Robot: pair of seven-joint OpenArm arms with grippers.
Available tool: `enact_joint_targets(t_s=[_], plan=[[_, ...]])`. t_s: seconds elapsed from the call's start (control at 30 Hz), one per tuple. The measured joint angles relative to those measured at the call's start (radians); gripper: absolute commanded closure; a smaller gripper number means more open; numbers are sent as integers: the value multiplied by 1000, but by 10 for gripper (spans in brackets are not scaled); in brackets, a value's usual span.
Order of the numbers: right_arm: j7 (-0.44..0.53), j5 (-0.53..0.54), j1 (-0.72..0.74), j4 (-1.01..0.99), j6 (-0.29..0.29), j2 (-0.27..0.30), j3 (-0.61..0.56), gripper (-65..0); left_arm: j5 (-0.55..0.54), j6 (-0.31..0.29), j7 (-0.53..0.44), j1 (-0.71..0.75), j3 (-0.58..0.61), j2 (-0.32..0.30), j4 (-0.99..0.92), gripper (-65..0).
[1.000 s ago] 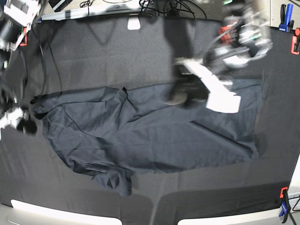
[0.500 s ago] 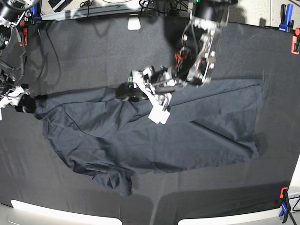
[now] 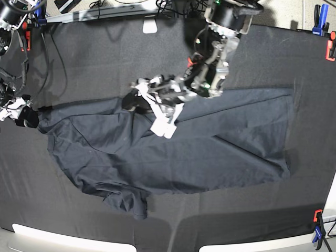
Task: Layout the t-shirt on the table in an organized manner, then fold the t-shirt properly
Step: 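Move the left gripper over the shirt's middle and grasp the fold edge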
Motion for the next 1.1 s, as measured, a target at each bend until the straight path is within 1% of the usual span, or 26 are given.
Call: enact_joint_targets(t_s=[0.03, 0.07, 0.13, 0.17, 0.27, 0.3, 0.37, 0.4, 0.53, 0.63, 0.67, 0.7, 0.8, 1.0, 1.03, 1.07, 1.1], plan=[[-4, 0, 0, 0, 0, 0, 0, -264, -1, 0, 0, 0, 0, 0, 0, -18], [-8, 0, 0, 0, 0, 0, 0, -264, -1, 0, 0, 0, 0, 0, 0, 0], [-11, 0, 0, 0, 0, 0, 0, -264, 2, 0, 4, 0, -1, 0, 0, 0], [-11, 1, 0, 0, 0, 0, 0, -264, -2, -14, 19, 0, -2, 0, 0, 0], [-11, 0, 0, 0, 0, 0, 0, -264, -63, -114, 174, 0, 14, 0, 1, 0], [-11, 0, 0, 0, 0, 0, 0, -264, -80, -124, 220, 0, 28, 0, 1, 0], [-11, 0, 0, 0, 0, 0, 0, -264, -84, -127, 293, 0, 53, 0, 1, 0], [-11, 1, 0, 0, 0, 0, 0, -264, -80, -126, 308, 0, 65, 0, 1, 0], [-11, 1, 0, 0, 0, 0, 0, -264, -78, -126, 317, 0, 91, 0, 1, 0], [-11, 0, 0, 0, 0, 0, 0, -264, -78, -126, 321, -1, 90, 0, 1, -210], [-11, 0, 0, 0, 0, 0, 0, -264, -81, -126, 330, -1, 90, 0, 1, -270], [-11, 0, 0, 0, 0, 0, 0, -264, -81, -126, 346, -1, 90, 0, 1, -305], [-11, 0, 0, 0, 0, 0, 0, -264, -79, -127, 371, 0, 90, 0, 12, -311], [-11, -1, 0, 0, 0, 0, 0, -264, -103, -127, 357, 0, 89, 0, 128, -309], [-11, -1, 0, 0, 0, 0, 0, -264, -101, -116, 339, 0, 88, 0, 153, -309], [-11, -2, 0, 0, 0, 0, 0, -264, -98, -70, 296, 0, 88, 0, 174, -309], [-11, -2, 0, 0, 0, 0, 0, -264, -61, -45, 245, -1, 89, 0, 191, -309]])
